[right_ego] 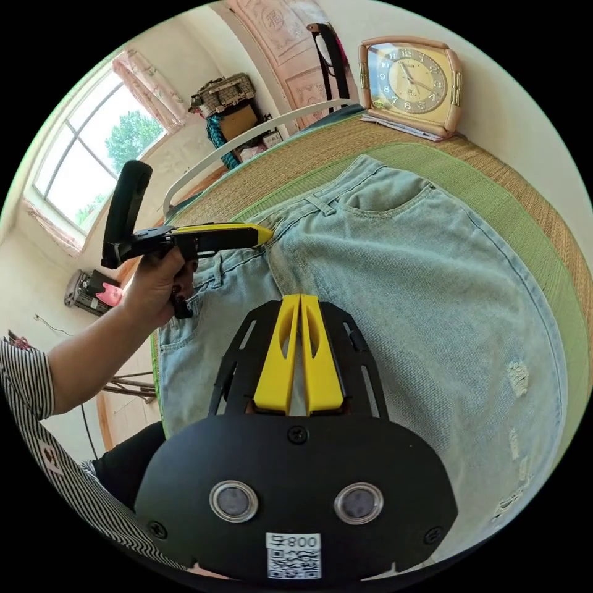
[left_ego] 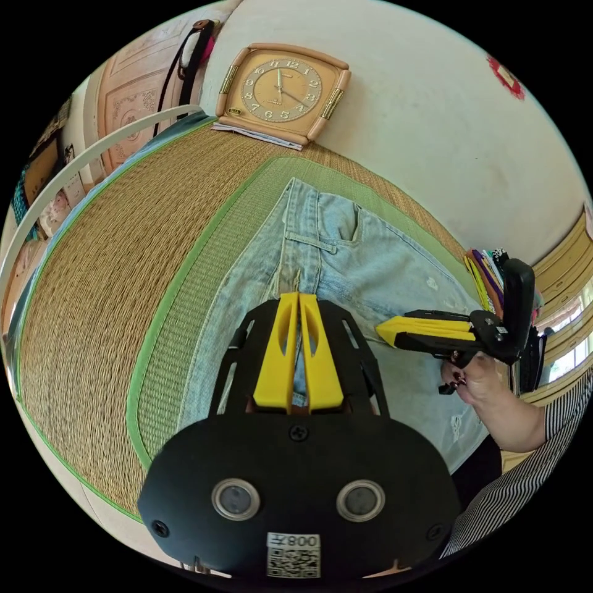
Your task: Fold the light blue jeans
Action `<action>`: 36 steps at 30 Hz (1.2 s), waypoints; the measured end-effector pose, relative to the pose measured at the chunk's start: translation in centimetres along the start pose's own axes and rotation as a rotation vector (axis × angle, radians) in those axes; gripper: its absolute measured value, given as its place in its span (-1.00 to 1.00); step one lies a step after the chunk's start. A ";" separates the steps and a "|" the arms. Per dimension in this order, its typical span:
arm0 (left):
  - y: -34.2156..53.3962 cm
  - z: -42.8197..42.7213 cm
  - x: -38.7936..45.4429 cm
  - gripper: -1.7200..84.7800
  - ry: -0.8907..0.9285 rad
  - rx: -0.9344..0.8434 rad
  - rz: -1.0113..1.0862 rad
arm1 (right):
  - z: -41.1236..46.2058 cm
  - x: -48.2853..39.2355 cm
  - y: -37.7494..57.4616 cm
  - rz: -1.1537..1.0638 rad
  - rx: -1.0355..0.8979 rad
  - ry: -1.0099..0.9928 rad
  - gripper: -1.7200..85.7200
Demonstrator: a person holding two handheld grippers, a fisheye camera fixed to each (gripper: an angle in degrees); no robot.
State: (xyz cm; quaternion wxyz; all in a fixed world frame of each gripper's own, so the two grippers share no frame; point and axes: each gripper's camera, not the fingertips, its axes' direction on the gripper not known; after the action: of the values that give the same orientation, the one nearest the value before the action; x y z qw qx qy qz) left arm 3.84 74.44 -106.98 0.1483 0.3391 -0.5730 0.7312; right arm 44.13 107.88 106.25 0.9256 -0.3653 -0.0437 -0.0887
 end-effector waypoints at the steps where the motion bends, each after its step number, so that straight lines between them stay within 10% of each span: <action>1: -0.4 -0.1 0.1 -0.95 0.020 -0.006 -0.010 | -1.0 0.2 0.0 0.017 0.004 -0.054 -0.96; 18: -7.8 -2.3 8.5 -0.86 0.041 0.100 0.132 | -8.9 1.9 0.8 0.138 0.134 -0.064 -0.93; 36: -28.3 6.6 21.7 -0.75 -0.037 -0.254 0.469 | -15.0 10.4 -4.3 0.085 -0.074 0.443 -0.76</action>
State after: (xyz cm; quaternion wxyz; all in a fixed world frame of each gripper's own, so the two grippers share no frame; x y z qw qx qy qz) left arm 7.42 72.99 -70.93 0.0058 0.1891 -0.7257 0.6615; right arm 53.73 93.15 99.65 0.9014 -0.3723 0.1794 -0.1291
